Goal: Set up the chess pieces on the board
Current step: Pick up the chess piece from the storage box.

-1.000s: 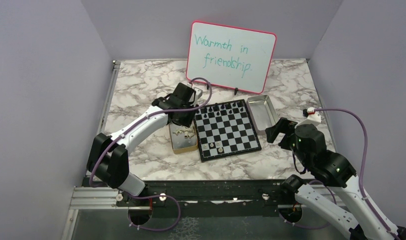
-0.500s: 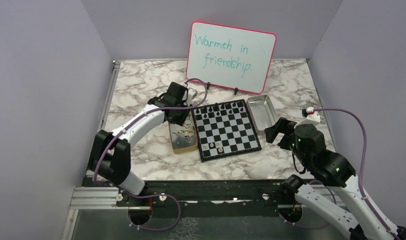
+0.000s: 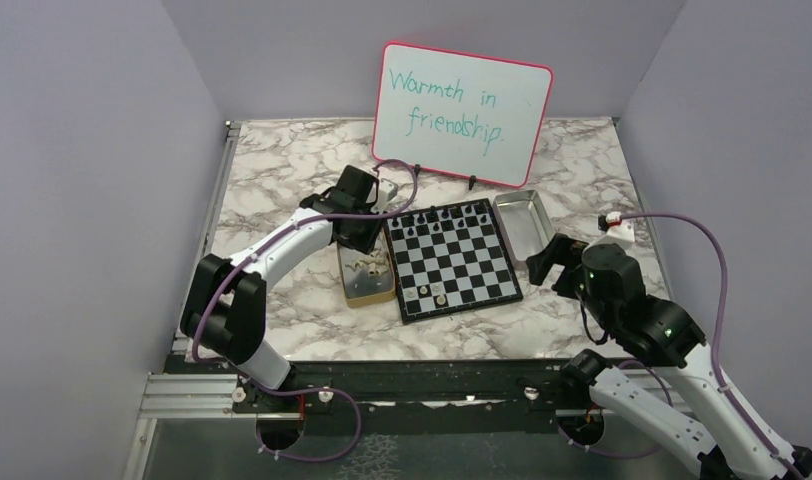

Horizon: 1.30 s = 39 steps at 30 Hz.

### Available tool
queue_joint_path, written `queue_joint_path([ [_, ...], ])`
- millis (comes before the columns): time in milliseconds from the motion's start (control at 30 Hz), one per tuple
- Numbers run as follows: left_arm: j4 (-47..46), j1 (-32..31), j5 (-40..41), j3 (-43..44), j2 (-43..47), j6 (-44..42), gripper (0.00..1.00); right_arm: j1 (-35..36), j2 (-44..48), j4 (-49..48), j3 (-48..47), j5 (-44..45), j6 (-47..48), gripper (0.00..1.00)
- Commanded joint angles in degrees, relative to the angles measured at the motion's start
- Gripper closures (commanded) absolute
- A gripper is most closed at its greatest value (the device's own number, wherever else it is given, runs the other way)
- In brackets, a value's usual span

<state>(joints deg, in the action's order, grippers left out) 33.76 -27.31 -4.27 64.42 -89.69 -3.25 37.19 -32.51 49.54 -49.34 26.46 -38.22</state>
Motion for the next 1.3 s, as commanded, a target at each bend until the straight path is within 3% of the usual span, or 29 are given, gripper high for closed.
queue_joint_path([
  [0, -1.7, 0.4, 0.7, 0.8, 1.5, 3.8, 0.62, 0.5, -0.5, -0.2, -0.3, -0.4, -1.1, 0.05],
  [167, -2.2, 0.5, 3.8, 2.3, 5.2, 9.7, 0.59, 0.5, -2.9, -2.2, 0.0, -1.8, -0.6, 0.05],
  [600, -1.8, 1.3, 1.5, 0.9, 9.9, 12.9, 0.58, 0.5, -5.0, -6.9, 2.4, -5.1, 0.7, 0.05],
  [1033, -6.4, 1.4, 2.6, 1.3, 1.3, 16.3, 0.67, 0.5, -2.2, -5.6, 1.2, -5.2, 2.7, 0.05],
  [1267, -10.2, 1.5, 10.8, -0.8, -2.2, 17.8, 0.73, 0.5, -0.5, -5.1, 2.9, -4.9, 0.3, 0.05],
])
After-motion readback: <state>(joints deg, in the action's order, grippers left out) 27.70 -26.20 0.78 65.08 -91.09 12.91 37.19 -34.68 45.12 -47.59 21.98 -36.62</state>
